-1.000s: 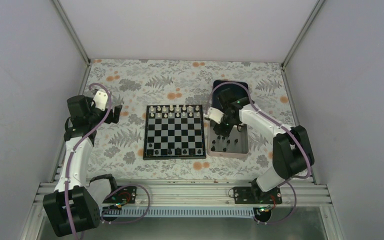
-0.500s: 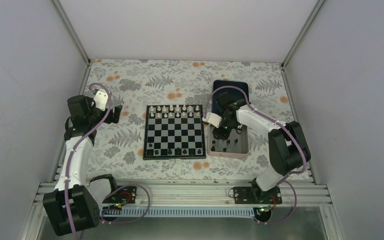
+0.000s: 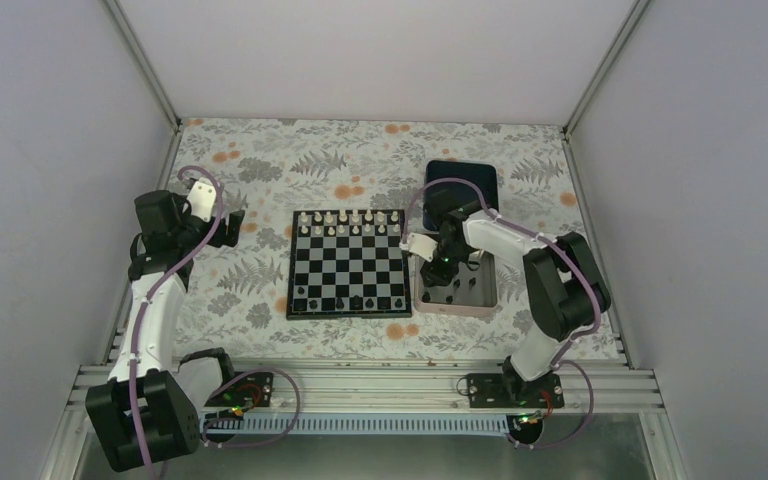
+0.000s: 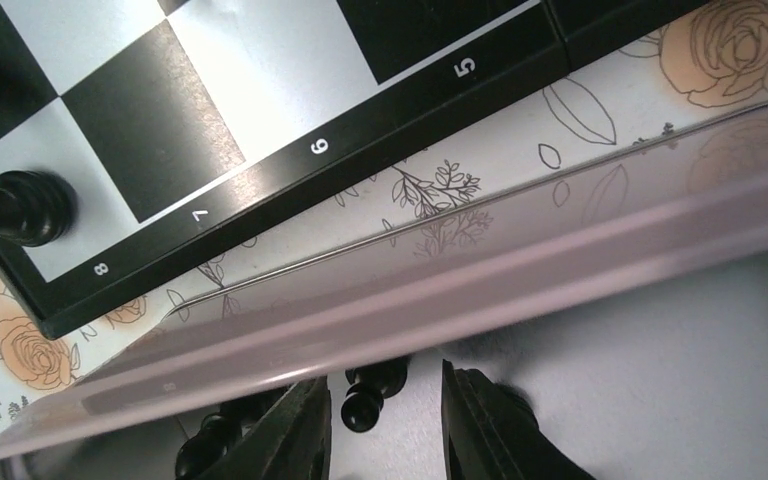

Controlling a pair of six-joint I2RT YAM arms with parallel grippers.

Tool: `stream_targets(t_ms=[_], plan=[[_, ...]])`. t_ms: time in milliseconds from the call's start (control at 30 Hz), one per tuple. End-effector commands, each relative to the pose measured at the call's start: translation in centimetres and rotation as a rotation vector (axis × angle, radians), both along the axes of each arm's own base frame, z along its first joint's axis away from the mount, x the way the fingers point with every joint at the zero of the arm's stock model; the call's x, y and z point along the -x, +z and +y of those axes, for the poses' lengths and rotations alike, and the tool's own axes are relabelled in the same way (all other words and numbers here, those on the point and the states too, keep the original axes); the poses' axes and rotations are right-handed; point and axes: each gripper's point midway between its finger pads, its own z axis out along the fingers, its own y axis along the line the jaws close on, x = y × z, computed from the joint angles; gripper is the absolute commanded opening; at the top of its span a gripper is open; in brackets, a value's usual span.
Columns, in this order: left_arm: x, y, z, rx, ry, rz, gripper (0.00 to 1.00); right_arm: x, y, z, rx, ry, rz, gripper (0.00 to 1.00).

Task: Set up the chess pieces on the board
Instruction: Pick up the chess piece from the storage box.

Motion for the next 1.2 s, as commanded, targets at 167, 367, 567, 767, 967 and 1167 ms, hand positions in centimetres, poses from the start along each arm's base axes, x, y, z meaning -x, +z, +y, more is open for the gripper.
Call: stream_targets(t_ms=[167,367,567,767,967,1167], plan=[[-0.1,0.2,-0.1,0.010,-0.008,-0.013,1.00,0.3,-1.2,0.1,0.016,0.001,0.012,0.27],[-0.2,0.2,-0.1,0.010,-0.012,-0.013,1.00,0.1,-0.7,0.0,0.021,0.001,-0.005,0.12],[-0.2,0.2,-0.2,0.011,-0.013,-0.011,1.00,-1.4,2.3,0.4,0.006,-0.002,-0.082,0.07],[-0.2,0.1,-0.1,0.013,-0.012,-0.009,1.00,-2.7,6.7,1.4,0.006,0.034,-0.156,0.07],[-0.2,0.2,-0.1,0.011,-0.010,-0.015,1.00,-2.2,8.7,6.3,0.016,0.181,-0.179,0.07],[-0.1,0.3,0.0,0.008,-0.006,-0.016,1.00,-1.0,9.5,14.0,-0.033,0.356,-0.215,0.07]])
